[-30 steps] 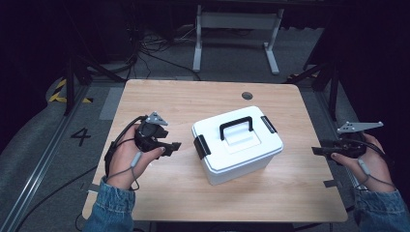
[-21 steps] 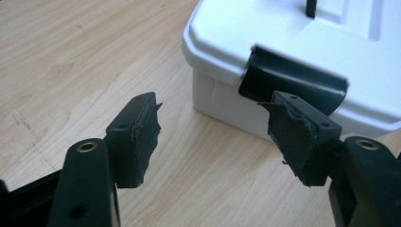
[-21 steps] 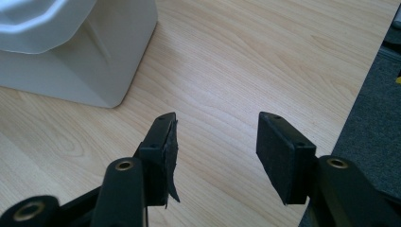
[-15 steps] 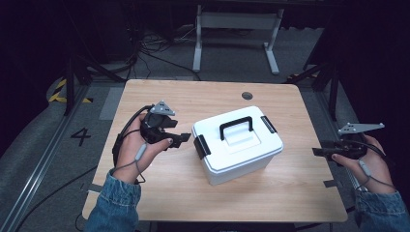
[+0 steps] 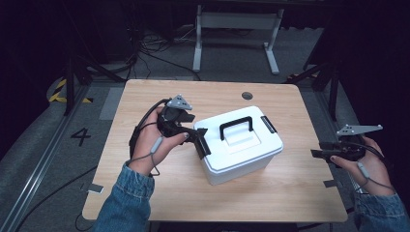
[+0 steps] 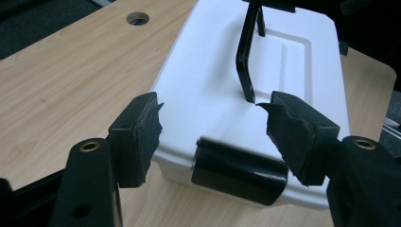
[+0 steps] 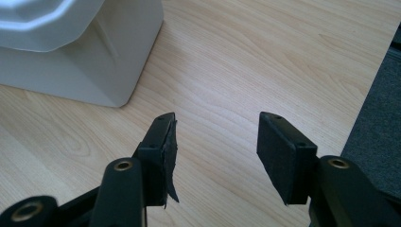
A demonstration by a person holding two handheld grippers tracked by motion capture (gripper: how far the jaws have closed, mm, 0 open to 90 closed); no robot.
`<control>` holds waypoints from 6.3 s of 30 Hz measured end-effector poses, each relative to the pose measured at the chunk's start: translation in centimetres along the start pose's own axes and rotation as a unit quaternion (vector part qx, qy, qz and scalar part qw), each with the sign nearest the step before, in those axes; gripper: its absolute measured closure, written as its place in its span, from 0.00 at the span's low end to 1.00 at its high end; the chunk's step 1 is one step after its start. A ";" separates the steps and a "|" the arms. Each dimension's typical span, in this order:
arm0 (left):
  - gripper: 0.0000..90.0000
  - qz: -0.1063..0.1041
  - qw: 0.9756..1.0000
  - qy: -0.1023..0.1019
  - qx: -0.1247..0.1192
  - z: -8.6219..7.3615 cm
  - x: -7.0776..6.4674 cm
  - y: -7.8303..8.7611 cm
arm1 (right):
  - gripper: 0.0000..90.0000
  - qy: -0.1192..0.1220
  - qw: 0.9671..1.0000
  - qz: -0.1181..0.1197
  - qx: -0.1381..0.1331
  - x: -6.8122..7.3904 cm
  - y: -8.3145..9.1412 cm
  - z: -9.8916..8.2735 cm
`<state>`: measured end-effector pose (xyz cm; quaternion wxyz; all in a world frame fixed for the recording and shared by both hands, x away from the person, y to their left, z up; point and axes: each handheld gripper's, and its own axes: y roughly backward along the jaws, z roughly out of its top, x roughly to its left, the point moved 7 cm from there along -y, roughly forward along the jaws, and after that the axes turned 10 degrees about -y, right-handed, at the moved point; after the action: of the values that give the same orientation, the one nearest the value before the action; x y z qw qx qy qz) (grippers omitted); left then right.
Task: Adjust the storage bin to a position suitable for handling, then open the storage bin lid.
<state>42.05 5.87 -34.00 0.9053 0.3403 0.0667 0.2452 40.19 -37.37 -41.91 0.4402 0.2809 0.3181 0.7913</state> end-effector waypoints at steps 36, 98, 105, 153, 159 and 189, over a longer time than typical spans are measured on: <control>0.43 -0.060 0.997 -0.042 -0.005 4.9 -1.6 -8.5 | 0.54 0.004 1.000 0.002 0.009 0.1 -0.6 -0.6; 0.94 -0.087 0.993 -0.077 0.032 7.4 -2.2 -6.8 | 0.54 0.015 1.000 0.006 0.020 0.2 -1.3 -0.9; 0.94 -0.088 0.993 -0.072 0.020 8.0 -2.2 -6.0 | 0.54 0.015 1.000 0.007 0.023 0.3 -1.5 -0.9; 0.94 0.055 0.998 0.029 -0.006 0.5 7.6 5.2 | 0.54 0.018 0.999 0.010 0.030 0.7 -2.4 -0.6; 0.94 0.074 0.996 0.046 0.001 -0.6 8.7 5.9 | 0.54 0.018 0.999 0.010 0.029 0.6 -2.4 -0.6; 0.93 0.133 0.980 0.139 0.051 -9.6 14.1 4.4 | 0.54 0.023 0.999 0.011 0.038 1.0 -2.9 -0.9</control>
<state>49.77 21.22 -37.78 0.8277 0.3548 0.1584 0.4049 40.61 -35.51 -44.48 0.4135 0.2828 0.3543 0.7896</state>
